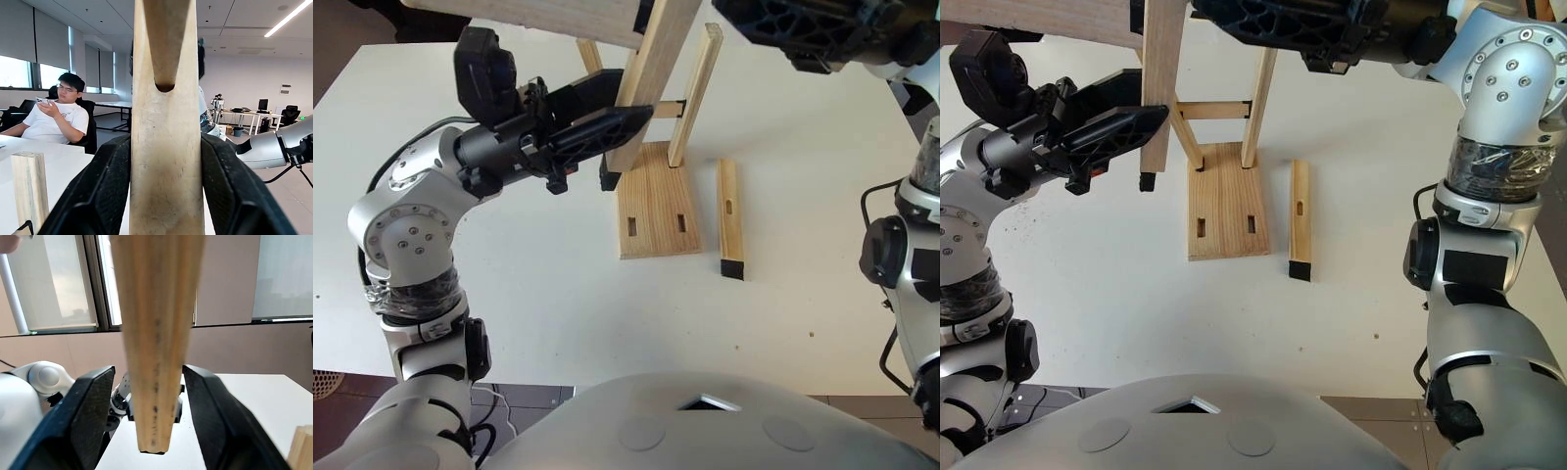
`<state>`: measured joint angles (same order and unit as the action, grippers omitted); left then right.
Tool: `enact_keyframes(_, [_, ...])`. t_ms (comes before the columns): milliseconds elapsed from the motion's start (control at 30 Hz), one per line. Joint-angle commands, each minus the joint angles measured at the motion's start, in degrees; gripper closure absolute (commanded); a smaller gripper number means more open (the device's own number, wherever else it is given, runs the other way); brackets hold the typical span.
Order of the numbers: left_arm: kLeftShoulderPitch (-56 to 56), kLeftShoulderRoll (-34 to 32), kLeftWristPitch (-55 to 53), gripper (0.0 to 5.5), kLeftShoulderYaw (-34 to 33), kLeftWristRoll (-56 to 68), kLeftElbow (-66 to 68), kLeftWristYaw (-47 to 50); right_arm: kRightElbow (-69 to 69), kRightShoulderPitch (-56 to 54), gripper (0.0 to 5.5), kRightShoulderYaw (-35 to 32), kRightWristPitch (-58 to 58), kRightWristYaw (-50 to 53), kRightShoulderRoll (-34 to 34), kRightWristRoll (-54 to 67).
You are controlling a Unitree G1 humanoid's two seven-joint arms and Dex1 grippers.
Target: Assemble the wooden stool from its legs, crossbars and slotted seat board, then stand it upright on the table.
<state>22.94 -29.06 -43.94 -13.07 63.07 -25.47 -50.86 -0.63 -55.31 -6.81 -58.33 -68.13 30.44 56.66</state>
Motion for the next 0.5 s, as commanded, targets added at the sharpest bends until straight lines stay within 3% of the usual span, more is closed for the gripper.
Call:
enact_keyframes(33, [-0.35,-1.6,0.96,3.48,1.8,-1.37,0.09,-1.79,-1.0,-0.58,2.95,0.15,-0.76,0.71,-0.78,1.73])
enact_keyframes(500, [-1.31,-4.64,3.81,3.48,4.98,-5.52,-0.17,-5.33,-0.6,-2.32,2.95,5.1,3.01,-2.45,0.53,-3.55])
